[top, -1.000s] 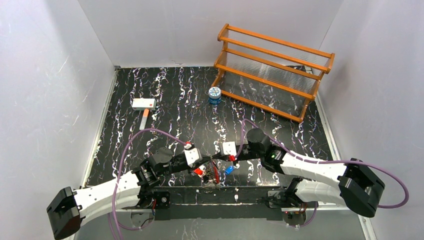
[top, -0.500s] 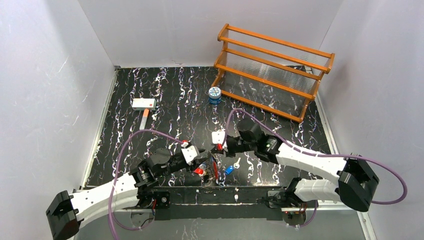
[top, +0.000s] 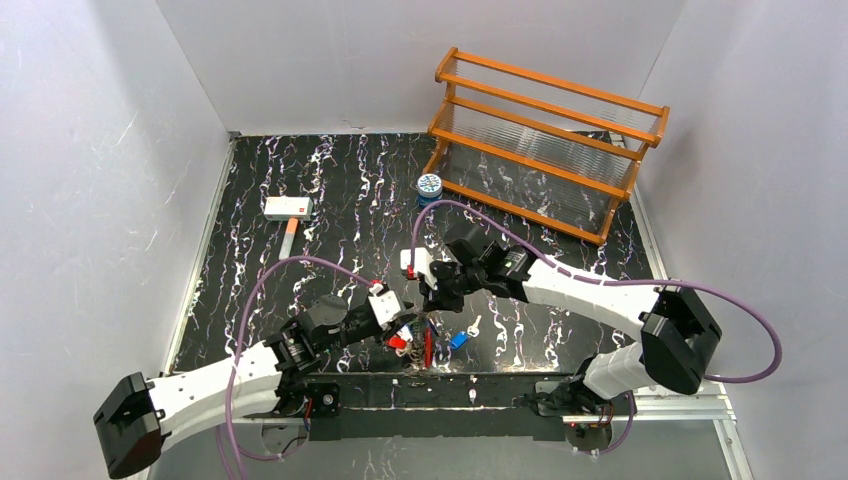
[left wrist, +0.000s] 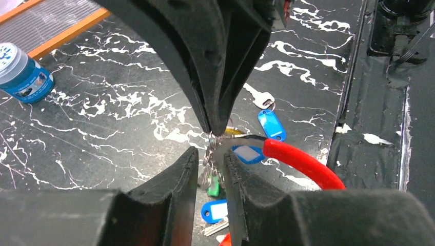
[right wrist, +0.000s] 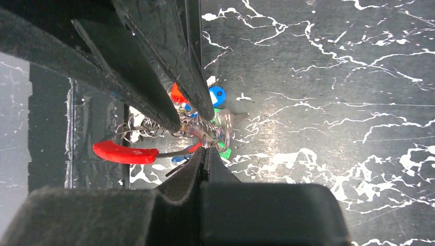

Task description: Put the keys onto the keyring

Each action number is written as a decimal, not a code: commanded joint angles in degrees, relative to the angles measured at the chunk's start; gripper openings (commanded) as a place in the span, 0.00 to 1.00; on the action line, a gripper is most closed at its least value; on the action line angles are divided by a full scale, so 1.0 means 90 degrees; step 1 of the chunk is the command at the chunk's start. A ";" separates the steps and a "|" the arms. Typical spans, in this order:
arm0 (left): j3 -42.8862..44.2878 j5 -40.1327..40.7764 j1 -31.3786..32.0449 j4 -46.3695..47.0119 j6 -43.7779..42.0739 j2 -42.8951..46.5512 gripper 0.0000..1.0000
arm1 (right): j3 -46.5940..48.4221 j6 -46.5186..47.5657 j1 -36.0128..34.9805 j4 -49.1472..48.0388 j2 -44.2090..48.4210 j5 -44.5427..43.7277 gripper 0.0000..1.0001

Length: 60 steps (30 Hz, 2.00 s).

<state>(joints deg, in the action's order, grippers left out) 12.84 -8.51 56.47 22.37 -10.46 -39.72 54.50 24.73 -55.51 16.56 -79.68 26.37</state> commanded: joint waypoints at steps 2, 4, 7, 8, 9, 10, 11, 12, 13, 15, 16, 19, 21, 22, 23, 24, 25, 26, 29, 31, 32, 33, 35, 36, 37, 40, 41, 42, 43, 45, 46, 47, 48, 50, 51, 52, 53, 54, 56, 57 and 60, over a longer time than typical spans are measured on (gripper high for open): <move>0.0014 -0.0351 0.0017 0.0700 0.0026 -0.0259 0.23 | 0.0364 -0.0421 -0.0002 0.0046 -0.0118 0.0553 0.01; 0.0035 -0.0381 0.0017 0.0759 0.0045 -0.0366 0.22 | 0.0364 -0.0465 -0.0002 -0.0048 -0.0116 0.0632 0.01; 0.0022 -0.0387 0.0015 0.0826 0.0045 -0.0468 0.20 | 0.0374 -0.0475 -0.0005 -0.0057 -0.0099 0.0684 0.01; 0.0005 -0.0379 0.0015 0.0852 0.0027 -0.0487 0.19 | 0.0371 -0.0473 -0.0003 -0.0053 -0.0094 0.0675 0.01; 0.0000 -0.0361 0.0015 0.0854 0.0006 -0.0499 0.19 | 0.0371 -0.0464 0.0003 -0.0057 -0.0087 0.0661 0.01; -0.0009 -0.0341 0.0015 0.0854 -0.0015 -0.0513 0.19 | 0.0370 -0.0458 0.0001 -0.0047 -0.0078 0.0655 0.01; -0.0018 -0.0325 0.0020 0.0854 -0.0032 -0.0523 0.19 | 0.0376 -0.0454 -0.0003 -0.0040 -0.0073 0.0666 0.01; -0.0025 -0.0318 0.0023 0.0854 -0.0047 -0.0548 0.19 | 0.0371 -0.0446 -0.0004 -0.0018 -0.0065 0.0676 0.01; -0.0035 -0.0296 0.0022 0.0851 -0.0056 -0.0565 0.19 | 0.0370 -0.0436 -0.0001 -0.0009 -0.0063 0.0706 0.01; -0.0030 -0.0277 0.0019 0.0788 -0.0101 -0.0616 0.19 | 0.0371 -0.0415 0.0002 0.0013 -0.0072 0.0753 0.01; -0.0018 -0.0254 0.0017 0.0721 -0.0122 -0.0659 0.19 | 0.0379 -0.0407 0.0001 0.0008 -0.0077 0.0760 0.01; 0.0179 -0.0115 0.0016 0.0209 -0.0249 -0.0709 0.20 | 0.0401 -0.0373 -0.0004 0.0048 -0.0105 0.0778 0.01; 0.0215 -0.0091 0.0016 0.0079 -0.0294 -0.0704 0.20 | 0.0436 -0.0342 0.0000 0.0088 -0.0116 0.0800 0.01; 0.0205 -0.0115 0.0015 0.0081 -0.0314 -0.0690 0.20 | 0.0440 -0.0323 -0.0003 0.0085 -0.0113 0.0805 0.01; 0.0204 -0.0121 0.0017 0.0078 -0.0329 -0.0677 0.20 | 0.0439 -0.0310 0.0002 0.0084 -0.0120 0.0810 0.01; 0.0200 -0.0107 0.0021 0.0065 -0.0332 -0.0661 0.19 | 0.0443 -0.0307 -0.0003 0.0071 -0.0130 0.0815 0.01; 0.0195 -0.0099 0.0017 0.0063 -0.0332 -0.0639 0.17 | 0.0453 -0.0309 0.0002 0.0076 -0.0139 0.0827 0.01; 0.0198 -0.0095 0.0015 0.0067 -0.0313 -0.0615 0.16 | 0.0467 -0.0309 -0.0004 0.0091 -0.0148 0.0850 0.01; 0.0152 -0.0218 0.0020 0.0251 -0.0287 -0.0579 0.14 | 0.0473 -0.0307 -0.0003 0.0099 -0.0165 0.0861 0.01; 0.0150 -0.0270 0.0018 0.0328 -0.0269 -0.0571 0.14 | 0.0467 -0.0298 -0.0001 0.0103 -0.0177 0.0827 0.01; 0.0160 -0.0284 0.0024 0.0357 -0.0260 -0.0567 0.15 | 0.0466 -0.0297 0.0002 0.0108 -0.0187 0.0826 0.01; 0.0159 -0.0306 0.0023 0.0388 -0.0245 -0.0547 0.16 | 0.0473 -0.0302 0.0001 0.0120 -0.0194 0.0827 0.01; 0.0158 -0.0319 0.0024 0.0452 -0.0216 -0.0521 0.17 | 0.0494 -0.0304 0.0001 0.0136 -0.0197 0.0859 0.01; 0.0133 -0.0339 0.0017 0.0493 -0.0206 -0.0492 0.17 | 0.0497 -0.0299 0.0001 0.0142 -0.0199 0.0861 0.01; 0.0118 -0.0358 0.0018 0.0532 -0.0208 -0.0468 0.17 | 0.0489 -0.0297 -0.0004 0.0144 -0.0192 0.0853 0.01; 0.0105 -0.0379 0.0016 0.0581 -0.0177 -0.0444 0.16 | 0.0497 -0.0304 -0.0004 0.0151 -0.0190 0.0864 0.01; 0.0111 -0.0392 0.0020 0.0581 -0.0176 -0.0440 0.16 | 0.0513 -0.0311 -0.0003 0.0157 -0.0190 0.0866 0.01; 0.0107 -0.0393 0.0019 0.0581 -0.0170 -0.0440 0.16 | 0.0515 -0.0317 -0.0004 0.0162 -0.0190 0.0882 0.01; 0.0107 -0.0392 0.0022 0.0586 -0.0167 -0.0452 0.16 | 0.0508 -0.0316 0.0000 0.0162 -0.0190 0.0892 0.01; 0.0102 -0.0361 0.0016 0.0586 -0.0176 -0.0482 0.15 | 0.0507 -0.0307 -0.0004 0.0152 -0.0190 0.0898 0.01; 0.0111 -0.0356 0.0018 0.0581 -0.0167 -0.0501 0.14 | 0.0507 -0.0307 0.0000 0.0152 -0.0192 0.0896 0.01; 0.0116 -0.0362 0.0021 0.0586 -0.0158 -0.0516 0.12 | 0.0523 -0.0307 -0.0002 0.0150 -0.0203 0.0900 0.01; 0.0125 -0.0339 0.0023 0.0581 -0.0152 -0.0531 0.09 | 0.0537 -0.0293 -0.0003 0.0152 -0.0216 0.0906 0.01; 0.0126 -0.0294 0.0017 0.0572 -0.0147 -0.0569 0.02 | 0.0550 -0.0266 -0.0003 0.0161 -0.0245 0.0909 0.01; 0.0117 -0.0288 0.0019 0.0558 -0.0151 -0.0591 0.00 | 0.0560 -0.0246 -0.0004 0.0171 -0.0264 0.0890 0.01; 0.0100 -0.0272 0.0020 0.0552 -0.0156 -0.0595 0.00 | 0.0570 -0.0226 -0.0005 0.0180 -0.0272 0.0859 0.01; 0.0090 -0.0239 0.0020 0.0547 -0.0143 -0.0605 0.00 | 0.0564 -0.0219 -0.0002 0.0174 -0.0276 0.0813 0.01; 0.0087 -0.0203 0.0016 0.0544 -0.0123 -0.0606 0.00 | 0.0558 -0.0219 0.0001 0.0163 -0.0272 0.0773 0.05; 0.0082 -0.0154 0.0019 0.0525 -0.0099 -0.0570 0.00 | 0.0512 -0.0261 0.0003 0.0072 -0.0229 0.0702 0.15; 0.0070 -0.0124 0.0023 0.0523 -0.0088 -0.0538 0.00 | 0.0443 -0.0287 -0.0001 -0.0004 -0.0182 0.0626 0.23; 0.0012 0.0021 0.0015 0.0541 -0.0005 -0.0406 0.00 | 0.0100 -0.0442 0.0019 -0.0553 0.0071 0.0367 0.44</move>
<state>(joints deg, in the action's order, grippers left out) 12.88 -10.24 56.47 26.09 -11.31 -45.19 56.55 22.02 -55.51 17.63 -81.91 31.55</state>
